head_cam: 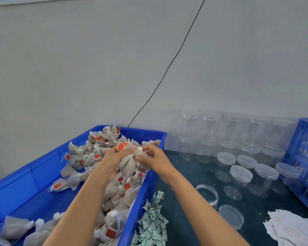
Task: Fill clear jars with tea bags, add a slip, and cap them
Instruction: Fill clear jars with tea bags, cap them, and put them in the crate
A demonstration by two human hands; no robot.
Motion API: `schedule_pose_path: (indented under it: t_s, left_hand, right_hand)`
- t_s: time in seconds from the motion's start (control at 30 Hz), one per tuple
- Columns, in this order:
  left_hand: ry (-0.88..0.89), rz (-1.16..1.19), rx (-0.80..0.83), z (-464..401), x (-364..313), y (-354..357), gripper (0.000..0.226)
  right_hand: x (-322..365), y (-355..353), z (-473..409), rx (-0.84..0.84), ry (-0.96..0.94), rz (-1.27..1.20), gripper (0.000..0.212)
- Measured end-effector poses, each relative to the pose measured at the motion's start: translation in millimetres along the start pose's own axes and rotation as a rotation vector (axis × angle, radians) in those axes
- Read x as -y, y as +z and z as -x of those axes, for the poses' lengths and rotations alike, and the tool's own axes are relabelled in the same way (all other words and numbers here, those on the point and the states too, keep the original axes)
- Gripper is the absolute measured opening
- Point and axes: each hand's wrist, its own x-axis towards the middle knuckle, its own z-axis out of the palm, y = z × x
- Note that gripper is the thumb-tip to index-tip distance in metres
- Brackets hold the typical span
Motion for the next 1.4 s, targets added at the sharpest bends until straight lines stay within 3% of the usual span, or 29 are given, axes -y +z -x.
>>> schedule_pose_path:
  t_s: [0.17,0.27,0.33,0.43,0.5,0.63,0.83,0.9,1.03,1.2,1.4]
  left_hand:
    - [0.036,0.244,0.047,6,-10,26,0.012]
    - [0.007,0.329,0.109,13,-19,46,0.007]
    - [0.005,0.340,0.172,19,-20,66,0.024]
    - [-0.055,0.417,0.287,30,-12,100,0.077]
    - [-0.137,0.541,0.326,33,-1,122,0.088]
    - [-0.272,0.683,0.252,31,26,163,0.077]
    - [-0.369,0.751,0.216,23,53,179,0.042]
    - [-0.374,0.695,0.183,23,56,176,0.039]
    - [-0.326,0.637,0.085,16,55,164,0.044]
    - [-0.250,0.697,0.008,11,63,149,0.054]
    - [-0.250,0.744,0.014,17,71,151,0.050]
  right_hand:
    - [14,-14,13,-0.130,-0.015,-0.224,0.019]
    - [29,-30,28,-0.161,-0.051,-0.310,0.018]
    - [38,-46,42,-0.179,-0.084,-0.333,0.011]
    - [42,-70,64,-0.213,-0.103,-0.368,0.013]
    - [39,-83,76,-0.242,-0.107,-0.410,0.013]
    - [24,-100,100,-0.361,-0.079,-0.458,0.007]
    - [11,-125,124,-0.423,-0.041,-0.683,0.025]
    - [5,-130,124,-0.502,0.026,-0.525,0.022]
    - [-4,-140,126,-0.498,0.104,0.247,0.007]
    - [-9,-141,132,-0.441,-0.033,0.546,0.009]
    - [-11,-140,131,-0.337,0.001,0.807,0.010]
